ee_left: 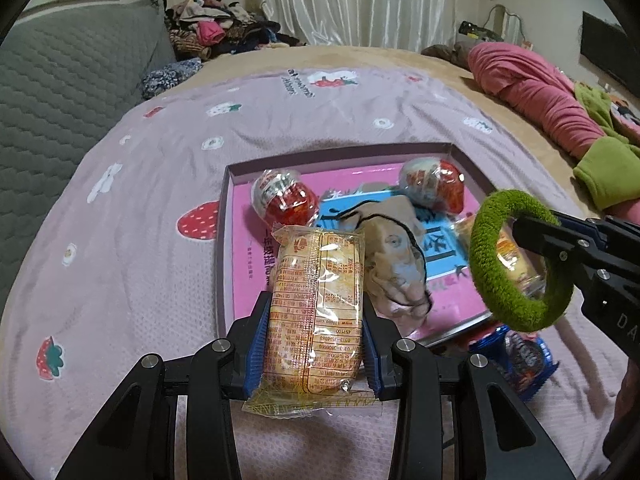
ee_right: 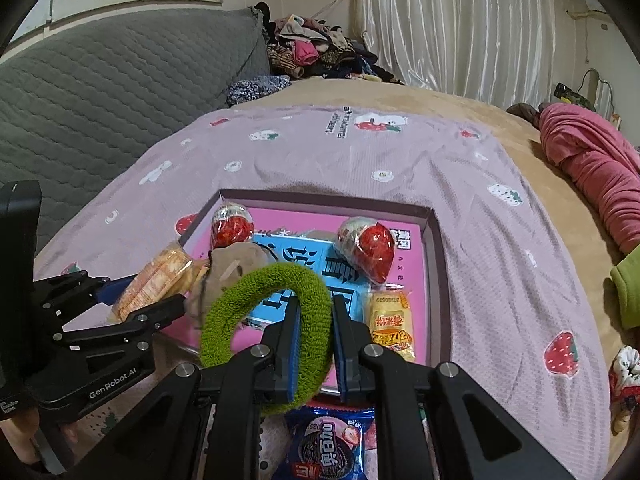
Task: Organize objects
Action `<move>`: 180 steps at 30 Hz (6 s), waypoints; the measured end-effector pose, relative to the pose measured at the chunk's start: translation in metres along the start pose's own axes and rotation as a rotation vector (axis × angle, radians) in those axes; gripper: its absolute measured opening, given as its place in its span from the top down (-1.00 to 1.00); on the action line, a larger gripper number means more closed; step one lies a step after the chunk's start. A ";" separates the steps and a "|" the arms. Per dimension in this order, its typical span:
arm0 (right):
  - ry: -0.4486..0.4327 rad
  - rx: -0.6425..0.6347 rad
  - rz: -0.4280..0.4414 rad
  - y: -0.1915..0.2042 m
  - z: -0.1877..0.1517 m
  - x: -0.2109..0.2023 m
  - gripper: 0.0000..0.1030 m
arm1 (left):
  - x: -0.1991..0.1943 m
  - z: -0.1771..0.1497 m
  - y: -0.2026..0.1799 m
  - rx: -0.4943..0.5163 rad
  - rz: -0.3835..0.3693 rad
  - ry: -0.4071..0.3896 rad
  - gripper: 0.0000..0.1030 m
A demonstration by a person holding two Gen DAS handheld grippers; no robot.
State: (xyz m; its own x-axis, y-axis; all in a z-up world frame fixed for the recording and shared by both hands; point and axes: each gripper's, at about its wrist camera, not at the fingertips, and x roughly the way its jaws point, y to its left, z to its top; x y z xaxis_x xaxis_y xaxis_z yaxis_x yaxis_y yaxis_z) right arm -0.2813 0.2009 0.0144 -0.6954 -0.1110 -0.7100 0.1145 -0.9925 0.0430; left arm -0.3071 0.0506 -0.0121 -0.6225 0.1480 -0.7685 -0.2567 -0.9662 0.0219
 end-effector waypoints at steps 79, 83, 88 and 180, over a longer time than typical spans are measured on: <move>0.117 -0.006 -0.097 -0.007 -0.024 0.089 0.28 | 0.051 -0.016 0.030 -0.077 -0.051 0.000 -0.14; 0.115 -0.003 -0.097 -0.007 -0.024 0.088 0.22 | 0.051 -0.015 0.030 -0.081 -0.059 -0.008 -0.22; 0.107 -0.001 -0.098 -0.006 -0.024 0.085 0.08 | 0.047 -0.012 0.031 -0.080 -0.044 -0.023 -0.41; -0.149 -0.015 -0.095 0.023 -0.047 -0.189 -0.98 | -0.218 -0.054 0.005 -0.102 0.142 -0.210 -0.63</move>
State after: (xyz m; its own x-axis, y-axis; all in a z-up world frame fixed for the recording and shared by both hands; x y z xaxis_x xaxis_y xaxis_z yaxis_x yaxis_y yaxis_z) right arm -0.1143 0.2019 0.1162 -0.8007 -0.0238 -0.5986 0.0526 -0.9981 -0.0307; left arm -0.1325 0.0022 0.1206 -0.7891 0.0401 -0.6129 -0.0873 -0.9951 0.0473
